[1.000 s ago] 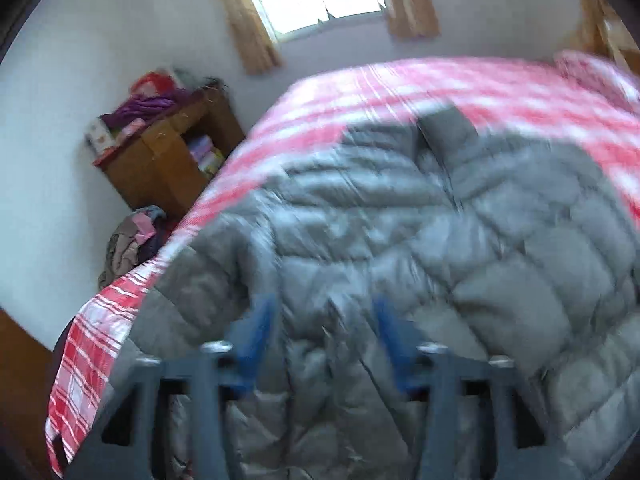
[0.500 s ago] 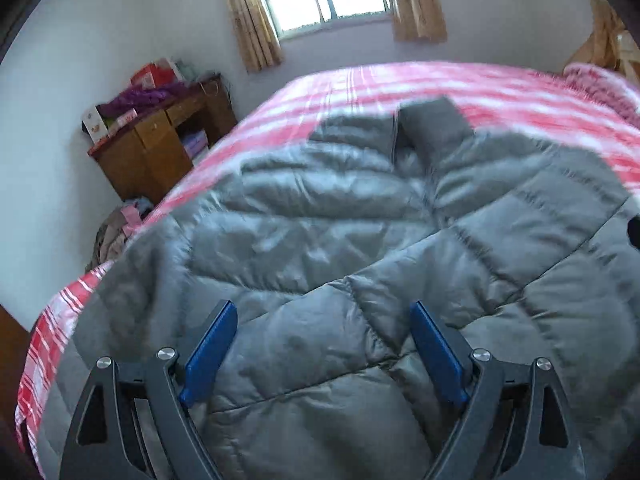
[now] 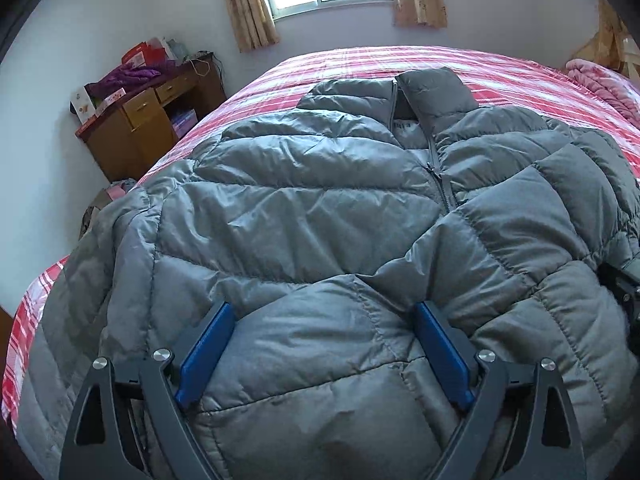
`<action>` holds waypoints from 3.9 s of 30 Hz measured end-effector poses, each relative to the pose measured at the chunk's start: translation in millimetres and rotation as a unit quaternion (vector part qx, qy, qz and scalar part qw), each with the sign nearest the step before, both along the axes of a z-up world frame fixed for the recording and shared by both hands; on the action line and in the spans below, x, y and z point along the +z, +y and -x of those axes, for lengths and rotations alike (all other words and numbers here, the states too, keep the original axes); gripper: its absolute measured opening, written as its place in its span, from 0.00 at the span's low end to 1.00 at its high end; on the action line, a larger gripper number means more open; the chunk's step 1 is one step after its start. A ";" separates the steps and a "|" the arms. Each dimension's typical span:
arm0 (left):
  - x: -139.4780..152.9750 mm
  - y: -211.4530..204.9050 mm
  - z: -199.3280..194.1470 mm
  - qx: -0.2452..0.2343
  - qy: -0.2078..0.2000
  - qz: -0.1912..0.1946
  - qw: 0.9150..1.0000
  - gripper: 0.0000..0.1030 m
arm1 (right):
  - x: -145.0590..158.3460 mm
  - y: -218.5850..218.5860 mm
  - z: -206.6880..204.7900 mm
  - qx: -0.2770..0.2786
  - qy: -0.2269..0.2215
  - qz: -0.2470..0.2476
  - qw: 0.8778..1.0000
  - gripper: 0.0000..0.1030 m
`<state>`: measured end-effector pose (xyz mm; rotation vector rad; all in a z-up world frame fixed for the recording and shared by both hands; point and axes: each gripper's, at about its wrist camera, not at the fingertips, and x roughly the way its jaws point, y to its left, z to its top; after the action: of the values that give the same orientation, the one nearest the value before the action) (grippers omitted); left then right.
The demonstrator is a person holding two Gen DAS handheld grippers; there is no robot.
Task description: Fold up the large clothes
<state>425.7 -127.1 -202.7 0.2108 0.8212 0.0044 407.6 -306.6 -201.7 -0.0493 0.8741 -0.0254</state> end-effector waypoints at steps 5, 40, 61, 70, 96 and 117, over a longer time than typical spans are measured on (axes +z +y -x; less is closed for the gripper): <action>-0.7 0.3 -1.2 0.001 0.003 0.000 1.000 0.90 | -3.9 5.2 -5.1 -0.002 0.014 0.025 1.000 0.88; -4.6 6.9 -3.6 0.008 0.013 0.024 1.000 0.95 | -10.9 63.4 5.8 0.040 0.027 0.001 0.999 0.88; 65.7 288.3 171.2 0.166 -0.020 -0.026 0.986 0.95 | 49.5 49.2 148.0 0.051 -0.032 -0.001 0.998 0.96; 21.8 321.0 177.2 0.178 0.030 0.077 0.981 0.62 | 39.9 62.4 184.5 0.029 -0.047 -0.058 0.997 0.96; 176.2 119.0 125.4 -0.007 -0.127 -0.014 0.992 0.16 | 42.1 -9.5 202.8 -0.056 -0.082 -0.083 0.992 0.96; 129.5 -32.6 129.0 -0.094 -0.159 -0.029 0.982 0.83 | 36.3 -45.9 207.8 -0.084 -0.065 -0.085 0.991 0.96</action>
<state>296.7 -159.8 -73.2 0.3334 0.4804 -0.1133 199.9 -352.5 -165.4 0.1838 0.7460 -0.1113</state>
